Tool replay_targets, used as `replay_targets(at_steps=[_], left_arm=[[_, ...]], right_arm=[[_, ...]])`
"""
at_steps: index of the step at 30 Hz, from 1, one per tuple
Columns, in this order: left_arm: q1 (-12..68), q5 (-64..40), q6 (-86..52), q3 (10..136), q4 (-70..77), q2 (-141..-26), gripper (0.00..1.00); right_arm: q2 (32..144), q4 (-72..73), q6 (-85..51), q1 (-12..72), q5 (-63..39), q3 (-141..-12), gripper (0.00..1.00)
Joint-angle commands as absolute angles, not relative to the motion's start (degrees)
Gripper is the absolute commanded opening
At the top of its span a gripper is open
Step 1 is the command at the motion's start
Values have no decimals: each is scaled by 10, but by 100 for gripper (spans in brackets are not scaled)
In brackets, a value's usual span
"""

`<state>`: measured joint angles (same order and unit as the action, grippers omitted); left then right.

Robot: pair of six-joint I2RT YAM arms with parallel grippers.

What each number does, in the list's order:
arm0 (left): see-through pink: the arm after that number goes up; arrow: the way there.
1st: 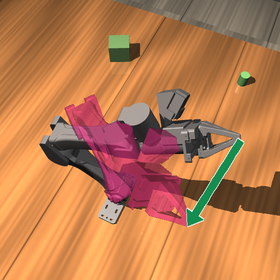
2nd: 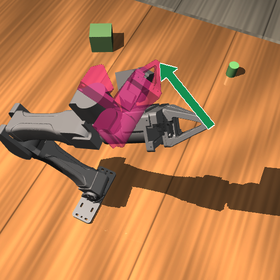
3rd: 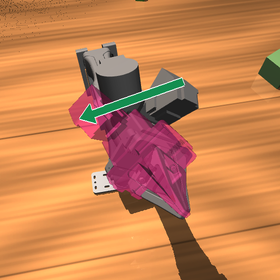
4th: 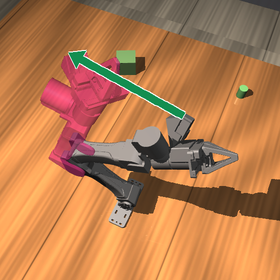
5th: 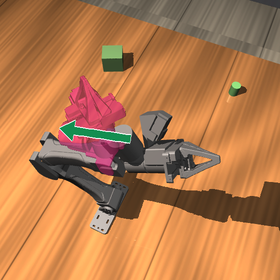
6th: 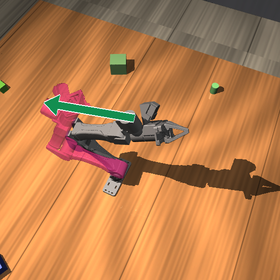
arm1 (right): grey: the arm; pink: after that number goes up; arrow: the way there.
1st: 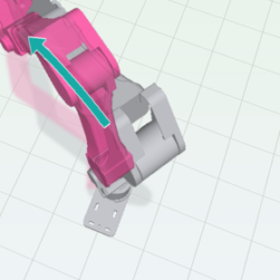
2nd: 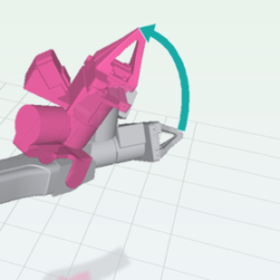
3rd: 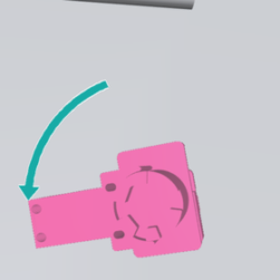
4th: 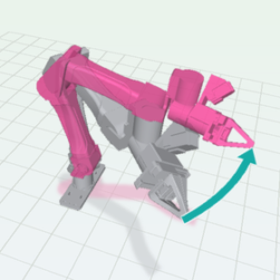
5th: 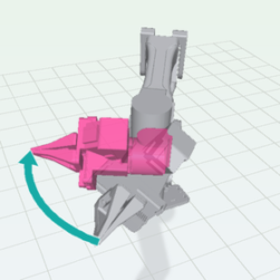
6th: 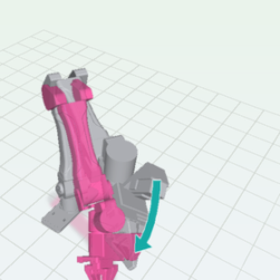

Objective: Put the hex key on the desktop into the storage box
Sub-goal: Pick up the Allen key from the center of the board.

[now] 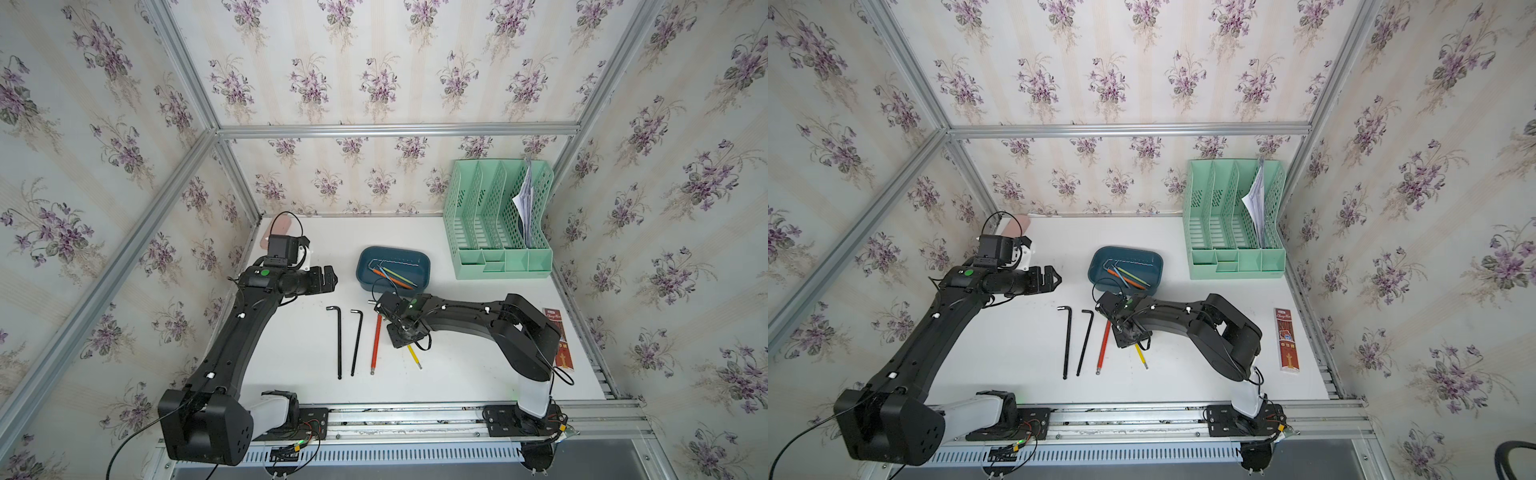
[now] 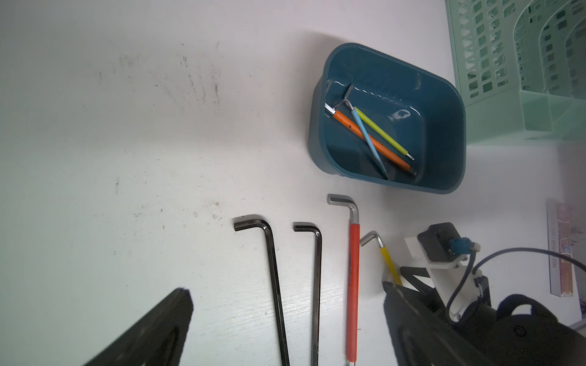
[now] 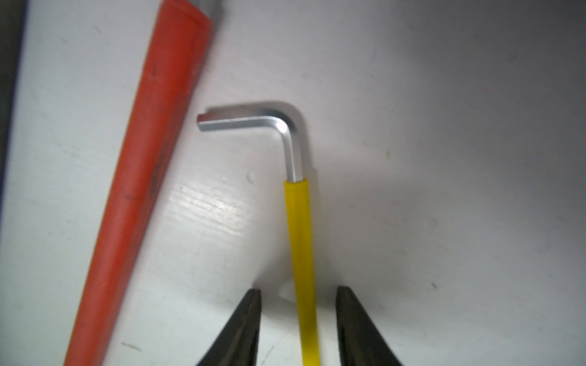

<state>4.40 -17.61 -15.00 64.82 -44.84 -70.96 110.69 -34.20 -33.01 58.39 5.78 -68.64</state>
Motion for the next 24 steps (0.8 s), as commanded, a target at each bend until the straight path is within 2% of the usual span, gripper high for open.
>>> replay_targets(at_steps=[1, 9, 17, 24], left_arm=[[43, -171, -145, 652, -448, -710, 99], [43, -167, -145, 652, -448, -711, 99], [44, -163, -144, 652, -449, -714, 99], [43, -159, -144, 652, -451, -715, 99]], right_arm=[[1135, -357, -342, 583, 42, -647, 38], [1120, -363, -349, 583, 73, -636, 25], [1068, -366, -361, 584, 108, -639, 0], [1007, -360, -364, 583, 135, -639, 0]])
